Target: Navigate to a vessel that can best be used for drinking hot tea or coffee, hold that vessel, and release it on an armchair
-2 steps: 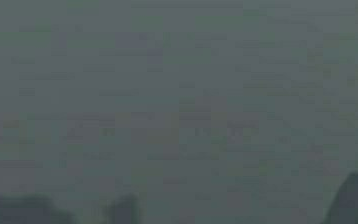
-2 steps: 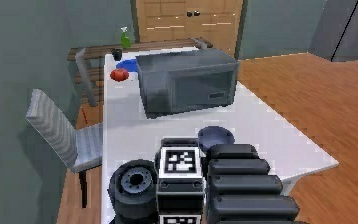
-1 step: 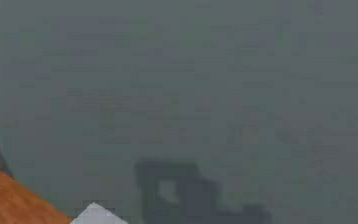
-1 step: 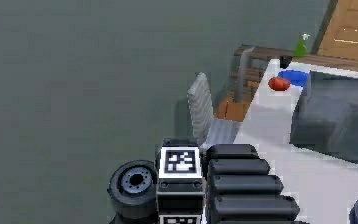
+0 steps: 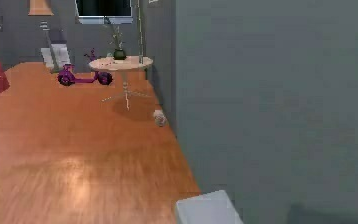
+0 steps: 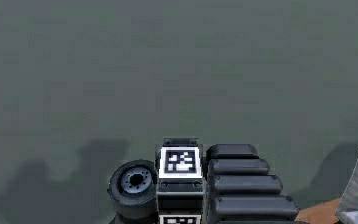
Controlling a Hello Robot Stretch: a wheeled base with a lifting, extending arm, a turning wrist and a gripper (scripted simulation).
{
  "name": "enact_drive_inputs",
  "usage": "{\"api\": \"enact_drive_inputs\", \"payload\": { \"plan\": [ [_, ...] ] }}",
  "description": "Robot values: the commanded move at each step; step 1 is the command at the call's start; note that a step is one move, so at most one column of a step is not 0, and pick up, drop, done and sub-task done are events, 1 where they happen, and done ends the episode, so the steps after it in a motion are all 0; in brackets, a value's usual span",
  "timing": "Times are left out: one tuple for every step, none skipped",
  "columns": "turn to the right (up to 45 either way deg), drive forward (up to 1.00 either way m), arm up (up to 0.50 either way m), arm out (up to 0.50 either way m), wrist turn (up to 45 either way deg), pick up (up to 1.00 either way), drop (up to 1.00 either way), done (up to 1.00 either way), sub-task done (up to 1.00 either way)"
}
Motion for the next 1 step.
{"api": "enact_drive_inputs", "payload": {
  "plan": [
    [-45.0, 0.00, 0.00, 0.00, 0.0, 0.00, 0.00, 0.00, 0.00]
  ]
}}
